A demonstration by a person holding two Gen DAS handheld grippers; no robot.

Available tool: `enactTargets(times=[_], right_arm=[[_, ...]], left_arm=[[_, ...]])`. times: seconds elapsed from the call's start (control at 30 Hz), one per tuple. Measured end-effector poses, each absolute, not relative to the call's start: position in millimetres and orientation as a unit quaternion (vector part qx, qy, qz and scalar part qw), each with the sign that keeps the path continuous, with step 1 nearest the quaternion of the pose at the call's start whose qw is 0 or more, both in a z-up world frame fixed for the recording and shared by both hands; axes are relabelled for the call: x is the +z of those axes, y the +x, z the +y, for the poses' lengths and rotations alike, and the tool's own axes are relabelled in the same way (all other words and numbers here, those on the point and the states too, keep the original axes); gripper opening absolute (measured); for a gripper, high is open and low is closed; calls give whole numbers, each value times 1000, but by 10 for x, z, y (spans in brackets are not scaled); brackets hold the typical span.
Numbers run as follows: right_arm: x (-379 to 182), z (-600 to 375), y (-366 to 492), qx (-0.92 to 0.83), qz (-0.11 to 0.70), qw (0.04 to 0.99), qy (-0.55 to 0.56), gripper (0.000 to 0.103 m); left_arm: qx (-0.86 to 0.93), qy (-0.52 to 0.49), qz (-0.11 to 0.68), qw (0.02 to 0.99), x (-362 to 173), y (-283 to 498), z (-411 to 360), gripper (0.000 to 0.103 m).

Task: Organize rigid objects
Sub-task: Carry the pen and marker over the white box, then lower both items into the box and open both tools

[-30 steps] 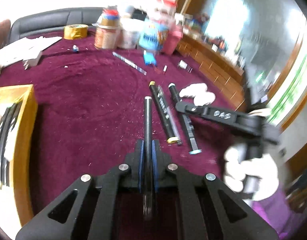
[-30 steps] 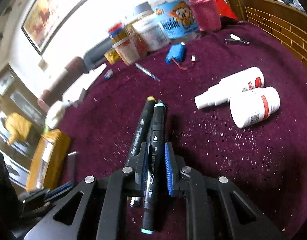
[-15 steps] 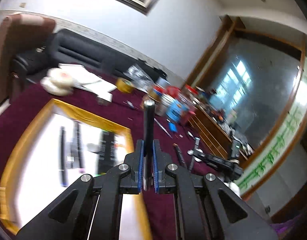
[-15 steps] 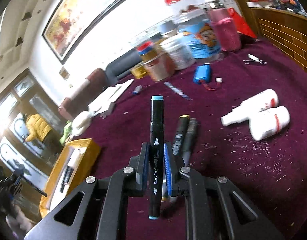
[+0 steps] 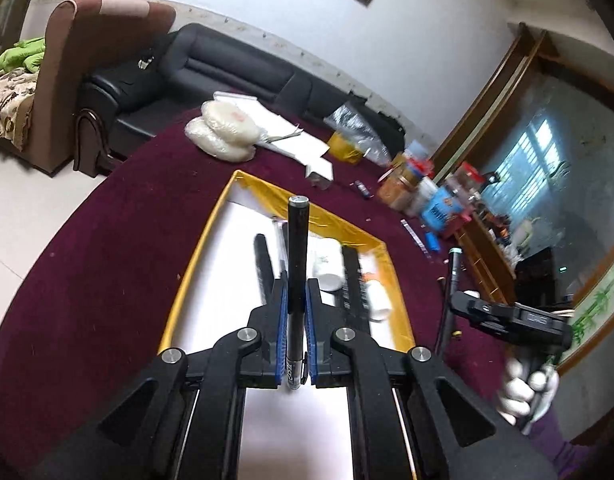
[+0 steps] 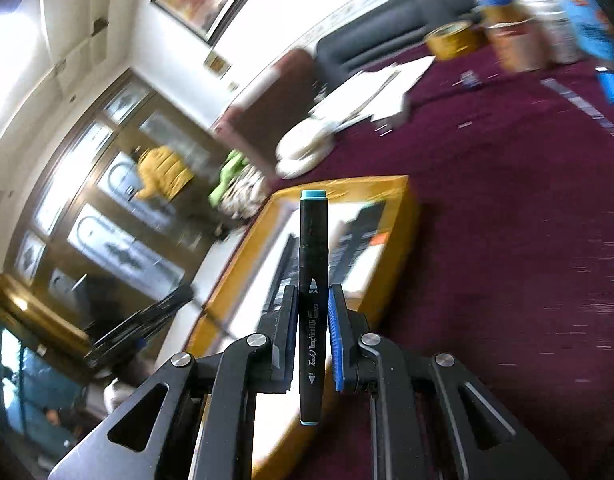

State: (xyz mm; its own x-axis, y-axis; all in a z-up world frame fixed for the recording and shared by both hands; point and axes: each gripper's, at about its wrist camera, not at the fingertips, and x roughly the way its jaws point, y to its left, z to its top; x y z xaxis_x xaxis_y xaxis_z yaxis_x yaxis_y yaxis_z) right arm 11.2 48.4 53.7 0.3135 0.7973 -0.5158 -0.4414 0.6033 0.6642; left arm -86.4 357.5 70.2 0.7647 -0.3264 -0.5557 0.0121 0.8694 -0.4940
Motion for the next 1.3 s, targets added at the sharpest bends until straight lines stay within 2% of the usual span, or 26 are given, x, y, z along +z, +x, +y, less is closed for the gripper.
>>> enactTargets(times=[0.37, 0.47, 0.53, 0.63, 0.7, 0.73, 0.9, 0.97, 1.3], right_arm=[[289, 1654, 543, 406, 503, 741, 183, 14], [156, 1903, 695, 393, 525, 732, 187, 14], [73, 2017, 766, 392, 539, 719, 199, 14], [7, 2192, 851, 384, 552, 713, 199, 13], [11, 2271, 856, 376, 553, 721, 181, 13], [23, 2314, 866, 370, 551, 729, 167, 13], [64, 2399, 896, 355, 540, 751, 138, 14], [107, 2313, 844, 354, 536, 754, 137, 19], [378, 1001, 406, 336, 455, 808, 163, 25]], left_arm=[[-80, -211, 406, 886, 398, -149, 3646, 6], [-65, -201, 404, 890, 437, -129, 3644, 7], [-57, -197, 387, 899, 499, -204, 3652, 10], [-59, -211, 357, 908, 611, -418, 3695, 28], [-58, -215, 340, 914, 669, -542, 3722, 46], [-55, -222, 332, 915, 694, -634, 3742, 48], [-47, -254, 309, 915, 752, -954, 3777, 56], [-42, -266, 305, 914, 756, -1035, 3776, 58], [-28, -283, 298, 911, 770, -1252, 3543, 58]])
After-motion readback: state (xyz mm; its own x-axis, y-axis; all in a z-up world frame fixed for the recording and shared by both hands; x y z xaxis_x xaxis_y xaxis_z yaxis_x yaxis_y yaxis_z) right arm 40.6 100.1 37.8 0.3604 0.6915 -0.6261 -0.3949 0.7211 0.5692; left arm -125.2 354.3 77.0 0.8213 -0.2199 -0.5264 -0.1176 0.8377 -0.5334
